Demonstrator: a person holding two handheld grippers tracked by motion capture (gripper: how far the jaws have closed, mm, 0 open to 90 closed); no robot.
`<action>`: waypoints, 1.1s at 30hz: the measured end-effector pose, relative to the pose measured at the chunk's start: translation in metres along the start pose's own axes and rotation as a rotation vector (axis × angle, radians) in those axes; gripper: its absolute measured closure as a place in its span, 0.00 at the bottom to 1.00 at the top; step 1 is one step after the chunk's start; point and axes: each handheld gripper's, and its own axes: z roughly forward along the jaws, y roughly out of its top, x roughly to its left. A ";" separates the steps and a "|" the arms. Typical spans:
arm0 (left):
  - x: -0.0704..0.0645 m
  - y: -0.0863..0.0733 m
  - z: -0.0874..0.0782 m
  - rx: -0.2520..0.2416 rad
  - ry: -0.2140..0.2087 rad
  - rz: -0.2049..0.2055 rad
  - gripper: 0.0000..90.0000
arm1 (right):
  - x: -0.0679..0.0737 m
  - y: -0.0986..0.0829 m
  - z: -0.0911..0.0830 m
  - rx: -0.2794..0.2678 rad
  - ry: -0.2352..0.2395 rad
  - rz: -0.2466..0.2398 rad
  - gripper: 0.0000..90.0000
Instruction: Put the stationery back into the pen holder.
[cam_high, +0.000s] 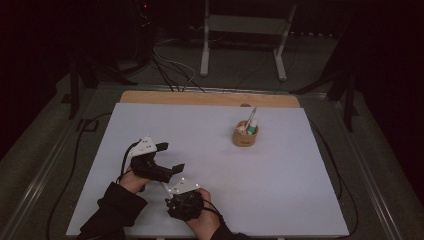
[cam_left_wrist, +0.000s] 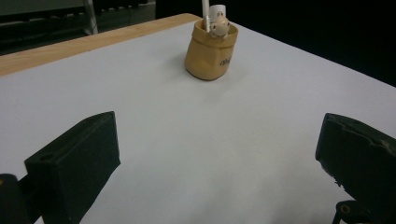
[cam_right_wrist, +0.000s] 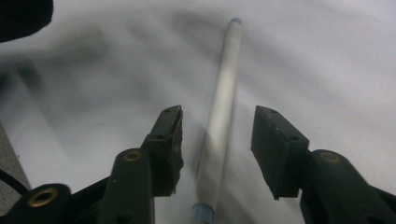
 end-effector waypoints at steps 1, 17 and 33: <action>0.001 0.000 0.000 -0.002 0.003 0.000 0.00 | 0.000 0.000 0.001 0.004 0.000 -0.005 0.63; 0.004 0.000 -0.002 0.000 0.018 -0.010 0.00 | 0.008 0.002 0.015 0.072 -0.048 -0.074 0.81; 0.004 0.002 -0.004 -0.010 0.019 -0.009 0.00 | -0.009 0.009 0.011 0.090 0.020 0.042 0.87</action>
